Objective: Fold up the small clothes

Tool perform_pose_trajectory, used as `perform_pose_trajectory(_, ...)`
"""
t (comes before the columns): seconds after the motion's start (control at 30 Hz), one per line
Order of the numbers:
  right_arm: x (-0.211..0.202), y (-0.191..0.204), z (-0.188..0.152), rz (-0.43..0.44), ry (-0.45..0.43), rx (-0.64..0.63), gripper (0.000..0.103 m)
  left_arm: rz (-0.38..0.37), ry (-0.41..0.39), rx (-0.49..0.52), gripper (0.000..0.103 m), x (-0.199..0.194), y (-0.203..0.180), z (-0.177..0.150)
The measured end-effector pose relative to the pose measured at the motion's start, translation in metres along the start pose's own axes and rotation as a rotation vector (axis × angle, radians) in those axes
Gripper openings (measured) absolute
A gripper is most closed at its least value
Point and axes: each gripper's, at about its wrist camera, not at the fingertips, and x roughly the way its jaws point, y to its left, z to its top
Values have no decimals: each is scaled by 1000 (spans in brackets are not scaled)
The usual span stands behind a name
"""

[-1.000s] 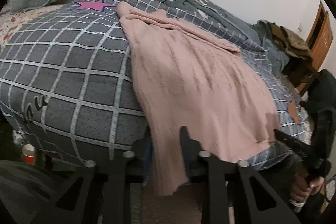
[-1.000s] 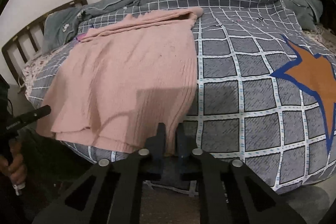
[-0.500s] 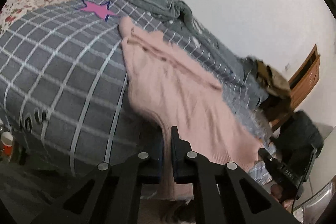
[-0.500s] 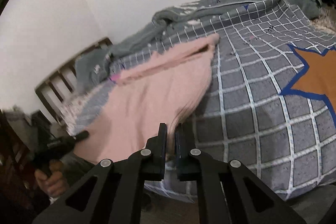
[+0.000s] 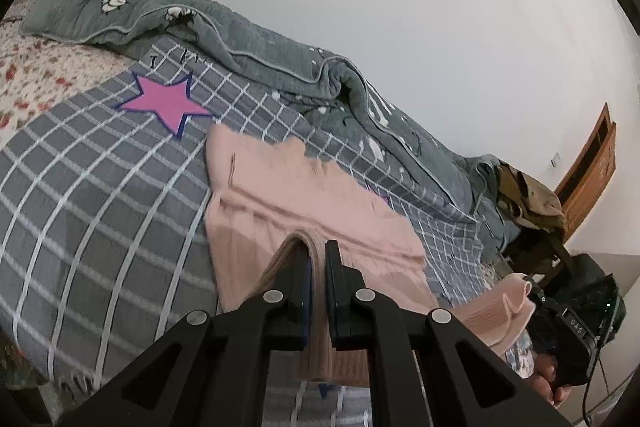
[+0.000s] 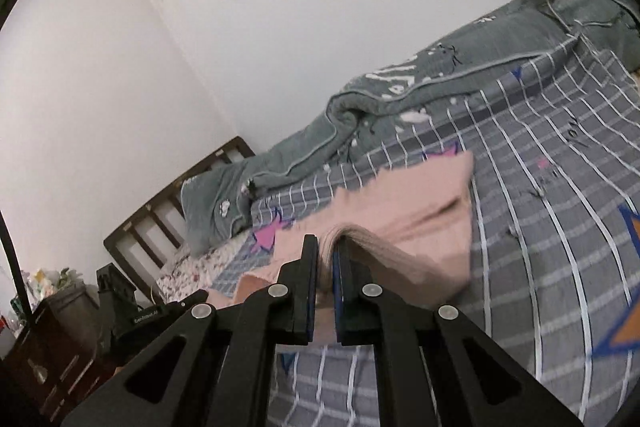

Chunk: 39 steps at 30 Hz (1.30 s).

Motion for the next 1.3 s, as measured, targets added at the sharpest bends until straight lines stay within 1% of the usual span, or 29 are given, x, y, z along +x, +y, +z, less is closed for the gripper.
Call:
perform_pose_trajectory(0.2, 41, -14, 37, -39, 4, 10, 7, 91, -15, 54, 7, 40, -9, 32)
perform_pose_trajectory(0.33, 67, -28, 60, -75, 5, 15, 7, 135, -18, 83, 7, 67, -13, 53)
perform_pose_trajectory(0.43, 90, -39, 76, -85, 15, 22, 7, 150, -21, 116, 7, 86, -16, 66)
perform_pose_trajectory(0.63, 127, -46, 88, -113, 33, -2, 7, 143, -20, 148, 7, 120, -21, 84)
perform_pose_trajectory(0.83, 158, -51, 101, -137, 43, -54, 7, 169, -28, 182, 7, 153, -17, 104)
perform_pose_trajectory(0.9, 172, -56, 104, -164, 50, -80, 7, 183, -21, 180, 7, 166, -9, 109)
perform_pose_trajectory(1.0, 197, -69, 102, -217, 91, -114, 7, 192, 2, 162, 7, 184, 4, 112)
perform_pose_trajectory(1.03, 203, -73, 100, -230, 102, -114, 7, 178, 15, 145, 7, 189, 10, 112)
perform_pose_trajectory(1.1, 219, -86, 91, -264, 139, -116, 7, 108, 34, 80, 9, 197, 24, 112)
perform_pose_trajectory(1.13, 223, -90, 88, -274, 153, -120, 11, 96, 42, 58, 11, 199, 27, 112)
perform_pose_trajectory(1.17, 228, -97, 82, -289, 169, -126, 14, 102, 62, 26, 22, 202, 34, 115)
perform_pose_trajectory(1.2, 231, -103, 79, -295, 172, -124, 14, 118, 63, 16, 30, 203, 36, 116)
perform_pose_trajectory(1.23, 237, -110, 76, -296, 194, -115, 26, 128, 56, 16, 49, 204, 37, 117)
perform_pose_trajectory(1.27, 241, -116, 75, -288, 224, -93, 35, 130, 37, 19, 65, 202, 38, 118)
perform_pose_trajectory(1.3, 245, -122, 74, -280, 240, -69, 36, 121, 22, 25, 67, 200, 39, 118)
